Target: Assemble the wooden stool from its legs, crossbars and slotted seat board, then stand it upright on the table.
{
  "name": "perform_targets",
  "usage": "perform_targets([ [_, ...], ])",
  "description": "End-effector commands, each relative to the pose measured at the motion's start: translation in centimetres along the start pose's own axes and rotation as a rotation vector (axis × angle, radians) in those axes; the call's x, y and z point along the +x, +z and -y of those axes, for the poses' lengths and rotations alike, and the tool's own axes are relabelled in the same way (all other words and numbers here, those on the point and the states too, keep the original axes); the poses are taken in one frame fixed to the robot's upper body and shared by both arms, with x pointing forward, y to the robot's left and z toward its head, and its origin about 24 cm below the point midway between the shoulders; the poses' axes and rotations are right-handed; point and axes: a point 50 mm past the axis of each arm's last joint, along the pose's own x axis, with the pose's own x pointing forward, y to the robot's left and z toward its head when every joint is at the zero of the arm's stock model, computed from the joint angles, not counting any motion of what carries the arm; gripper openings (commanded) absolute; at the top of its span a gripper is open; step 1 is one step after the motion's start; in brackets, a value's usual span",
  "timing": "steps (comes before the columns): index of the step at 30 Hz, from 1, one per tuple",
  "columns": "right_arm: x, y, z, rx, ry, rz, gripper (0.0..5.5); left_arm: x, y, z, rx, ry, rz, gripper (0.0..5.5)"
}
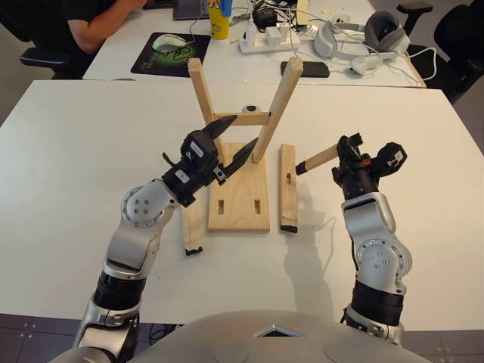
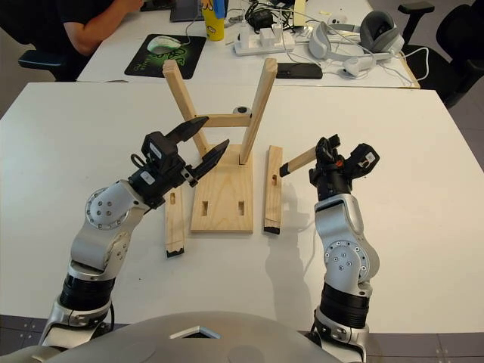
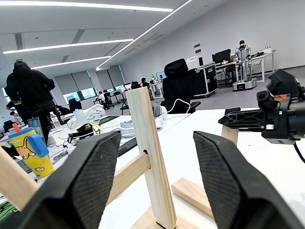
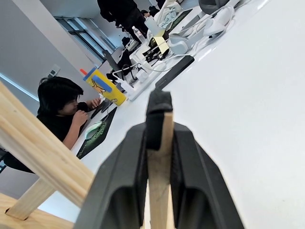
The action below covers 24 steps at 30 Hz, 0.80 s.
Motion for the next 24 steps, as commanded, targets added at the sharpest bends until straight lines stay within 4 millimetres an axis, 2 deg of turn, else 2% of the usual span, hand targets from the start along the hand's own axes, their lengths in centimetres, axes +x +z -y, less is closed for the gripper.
perform_targets([
  [1, -0.1, -1.4, 0.8, 0.02, -0.012, -0.032, 0.43, 0.3, -0.1, -0.1, 0.001, -0.01, -0.005, 2.79],
  [24, 0.4, -2.6, 0.9, -0.031, 0.013, -0.001, 0.43, 0.7, -0.2, -0.5, 0.015, -0.034, -0.004, 2.79],
])
